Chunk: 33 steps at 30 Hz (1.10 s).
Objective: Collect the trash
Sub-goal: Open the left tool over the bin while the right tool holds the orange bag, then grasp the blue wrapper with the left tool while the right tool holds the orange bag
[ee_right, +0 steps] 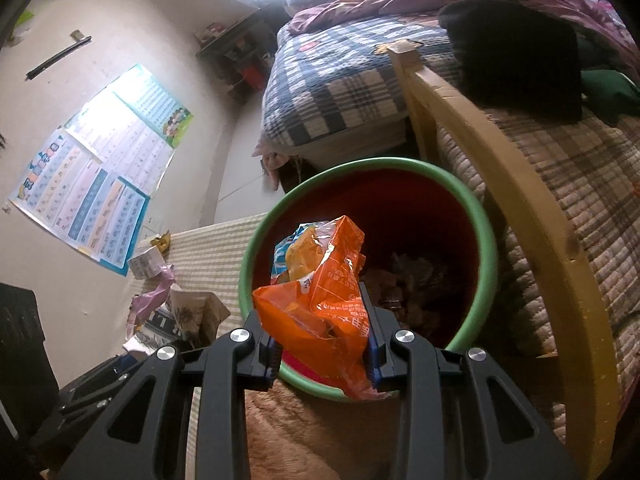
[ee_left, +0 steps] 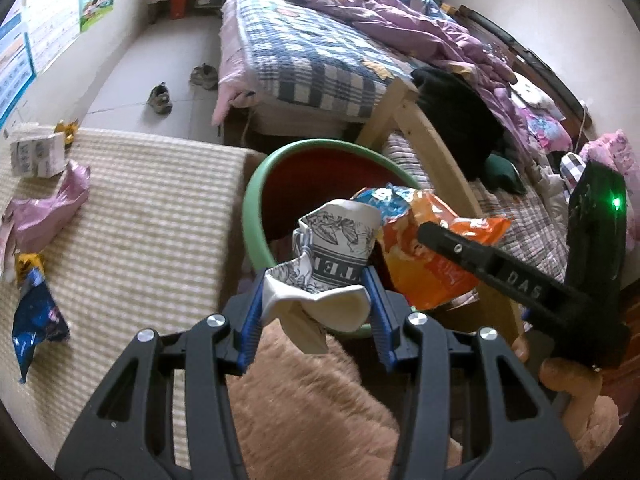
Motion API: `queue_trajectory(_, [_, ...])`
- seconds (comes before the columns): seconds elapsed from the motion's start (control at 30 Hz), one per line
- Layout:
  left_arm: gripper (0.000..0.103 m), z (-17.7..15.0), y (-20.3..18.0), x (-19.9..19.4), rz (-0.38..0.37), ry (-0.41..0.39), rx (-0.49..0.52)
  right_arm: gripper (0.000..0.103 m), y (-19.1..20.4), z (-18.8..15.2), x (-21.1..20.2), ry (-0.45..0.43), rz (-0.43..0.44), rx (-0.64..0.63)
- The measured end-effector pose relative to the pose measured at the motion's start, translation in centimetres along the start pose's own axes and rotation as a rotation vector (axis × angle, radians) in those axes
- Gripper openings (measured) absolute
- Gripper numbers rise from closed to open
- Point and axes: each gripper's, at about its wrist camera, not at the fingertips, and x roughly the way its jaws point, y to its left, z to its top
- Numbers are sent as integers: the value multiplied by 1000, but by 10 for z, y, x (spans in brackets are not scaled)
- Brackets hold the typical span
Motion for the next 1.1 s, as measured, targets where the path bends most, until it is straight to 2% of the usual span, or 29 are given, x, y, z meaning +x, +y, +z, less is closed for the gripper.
queue_trajectory(0.3, [44,9,-8,9,9,2,20,33,-7,3,3,-5,-10,26])
queue_trajectory(0.33, [46,10,-8,10,10,1,18,34,-7,4,4,-6,-9,31])
queue_trajectory(0.37, [59,10,-7,10,6,1,14,35,-8,4,4,-10,-9,41])
queue_trajectory(0.43, [71,11,-5,8,5,-16,3,42,-8,5,5,-16,-9,50])
queue_trajectory(0.6, [74,3,19,1,45,-24,-32,47,-7,4,4,-27,-33,43])
queue_trajectory(0.77, [76,-15,82,-15,141,-41,-148,47,-6,0,9,-10,-39,46])
queue_trajectory(0.83, [77,-23,108,-24,196,-51,-191,47,-2,-2,12,-1,-37,42])
queue_trajectory(1.0, [83,-46,172,-49,407,-101,-295,47,12,-6,17,16,-30,1])
queue_trajectory(1.1, [86,-57,208,-59,453,-114,-379,47,20,-9,22,31,-24,-15])
